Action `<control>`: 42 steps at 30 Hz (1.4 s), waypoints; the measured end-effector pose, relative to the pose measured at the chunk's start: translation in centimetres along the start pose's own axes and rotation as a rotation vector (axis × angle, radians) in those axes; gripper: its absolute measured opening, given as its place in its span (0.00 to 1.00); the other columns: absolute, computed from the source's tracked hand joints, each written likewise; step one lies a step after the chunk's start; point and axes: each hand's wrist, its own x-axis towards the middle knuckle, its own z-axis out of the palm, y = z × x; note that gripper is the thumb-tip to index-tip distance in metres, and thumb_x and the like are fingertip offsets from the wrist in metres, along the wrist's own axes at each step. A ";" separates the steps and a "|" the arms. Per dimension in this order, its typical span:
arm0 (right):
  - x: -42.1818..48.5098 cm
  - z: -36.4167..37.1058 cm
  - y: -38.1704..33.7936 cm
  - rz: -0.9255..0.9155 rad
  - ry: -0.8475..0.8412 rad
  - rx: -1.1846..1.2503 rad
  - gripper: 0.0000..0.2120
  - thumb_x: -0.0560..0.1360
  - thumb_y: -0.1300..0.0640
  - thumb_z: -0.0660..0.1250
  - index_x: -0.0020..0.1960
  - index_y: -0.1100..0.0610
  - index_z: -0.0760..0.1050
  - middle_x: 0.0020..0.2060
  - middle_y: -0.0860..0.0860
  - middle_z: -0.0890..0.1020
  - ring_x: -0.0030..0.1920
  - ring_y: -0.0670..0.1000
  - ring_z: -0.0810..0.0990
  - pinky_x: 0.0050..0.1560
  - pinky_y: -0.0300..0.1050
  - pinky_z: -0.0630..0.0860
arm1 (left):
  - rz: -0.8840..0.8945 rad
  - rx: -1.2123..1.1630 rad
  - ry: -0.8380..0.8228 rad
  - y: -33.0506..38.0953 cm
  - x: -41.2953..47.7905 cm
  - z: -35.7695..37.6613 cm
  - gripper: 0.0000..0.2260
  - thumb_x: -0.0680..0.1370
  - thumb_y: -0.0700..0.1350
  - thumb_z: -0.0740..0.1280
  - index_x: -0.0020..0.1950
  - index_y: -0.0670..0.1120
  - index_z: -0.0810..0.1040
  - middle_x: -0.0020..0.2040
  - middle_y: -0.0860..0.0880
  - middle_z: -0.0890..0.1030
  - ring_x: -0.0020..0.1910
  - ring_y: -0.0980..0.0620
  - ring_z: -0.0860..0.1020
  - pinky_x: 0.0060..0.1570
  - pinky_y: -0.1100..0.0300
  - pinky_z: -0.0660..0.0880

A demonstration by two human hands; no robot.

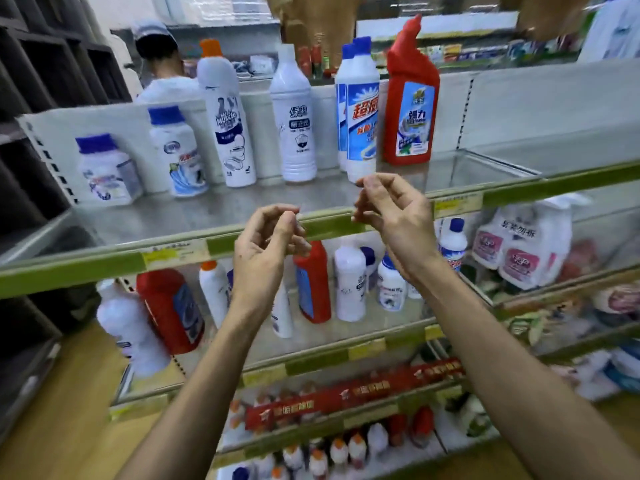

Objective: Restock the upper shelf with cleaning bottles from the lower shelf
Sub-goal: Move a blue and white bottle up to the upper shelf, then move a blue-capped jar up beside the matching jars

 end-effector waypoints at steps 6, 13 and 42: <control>-3.5 -4.0 2.6 0.079 0.051 -0.107 0.08 0.82 0.58 0.63 0.47 0.58 0.80 0.31 0.46 0.81 0.35 0.48 0.79 0.42 0.43 0.80 | -0.127 -0.048 -0.002 -3.2 -3.1 1.5 0.07 0.82 0.44 0.63 0.52 0.44 0.79 0.36 0.51 0.81 0.35 0.49 0.79 0.42 0.53 0.79; -3.6 -10.8 6.8 0.218 0.134 -0.181 0.09 0.81 0.55 0.65 0.46 0.55 0.82 0.34 0.49 0.82 0.36 0.49 0.80 0.43 0.48 0.79 | -0.330 -0.043 0.077 -7.0 -4.6 5.3 0.07 0.83 0.43 0.62 0.50 0.44 0.79 0.37 0.47 0.79 0.30 0.55 0.79 0.35 0.64 0.78; 4.2 -17.0 21.1 0.394 -0.222 -0.724 0.31 0.71 0.54 0.77 0.68 0.59 0.68 0.64 0.58 0.75 0.62 0.58 0.75 0.54 0.43 0.67 | -0.552 0.030 0.281 -11.6 -6.0 12.4 0.10 0.83 0.44 0.62 0.48 0.42 0.80 0.37 0.43 0.79 0.30 0.51 0.77 0.31 0.58 0.76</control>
